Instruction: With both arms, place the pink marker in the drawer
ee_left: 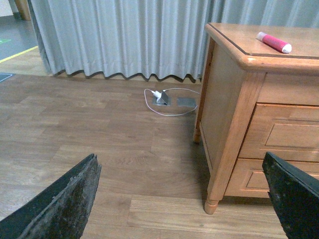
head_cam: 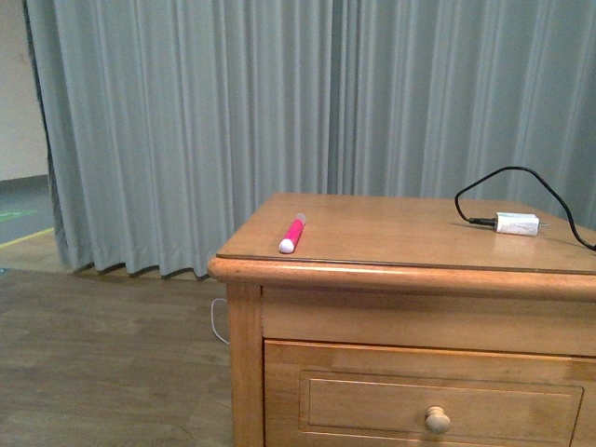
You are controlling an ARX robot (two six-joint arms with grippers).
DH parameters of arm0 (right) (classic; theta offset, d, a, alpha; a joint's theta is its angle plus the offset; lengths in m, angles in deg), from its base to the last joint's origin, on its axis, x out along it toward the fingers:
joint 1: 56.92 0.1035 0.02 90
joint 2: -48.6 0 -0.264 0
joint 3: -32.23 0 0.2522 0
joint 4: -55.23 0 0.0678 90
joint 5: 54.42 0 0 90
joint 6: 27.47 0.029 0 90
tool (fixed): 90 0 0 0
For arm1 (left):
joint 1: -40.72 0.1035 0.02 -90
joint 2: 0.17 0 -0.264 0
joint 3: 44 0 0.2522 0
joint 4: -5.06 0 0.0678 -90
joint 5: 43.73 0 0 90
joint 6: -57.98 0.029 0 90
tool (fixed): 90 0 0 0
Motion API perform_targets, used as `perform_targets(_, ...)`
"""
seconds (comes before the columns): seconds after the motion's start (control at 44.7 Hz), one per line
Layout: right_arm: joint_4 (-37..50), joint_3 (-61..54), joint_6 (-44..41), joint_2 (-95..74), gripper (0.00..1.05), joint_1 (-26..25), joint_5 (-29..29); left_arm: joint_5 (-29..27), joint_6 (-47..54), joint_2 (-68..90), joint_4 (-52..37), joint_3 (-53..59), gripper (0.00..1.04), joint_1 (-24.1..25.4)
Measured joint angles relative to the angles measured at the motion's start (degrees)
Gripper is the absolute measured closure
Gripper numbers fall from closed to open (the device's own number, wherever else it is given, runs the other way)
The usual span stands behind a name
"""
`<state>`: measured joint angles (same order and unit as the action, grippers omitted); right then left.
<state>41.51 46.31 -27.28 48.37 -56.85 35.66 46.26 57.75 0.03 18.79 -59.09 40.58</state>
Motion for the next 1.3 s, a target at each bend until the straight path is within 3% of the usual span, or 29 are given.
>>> perform_targets(1.298, -0.11, 0.02, 0.00, -0.09, 0.08, 0.00, 0.02, 0.00, 0.00, 0.00, 0.00, 0.00, 0.06, 0.00)
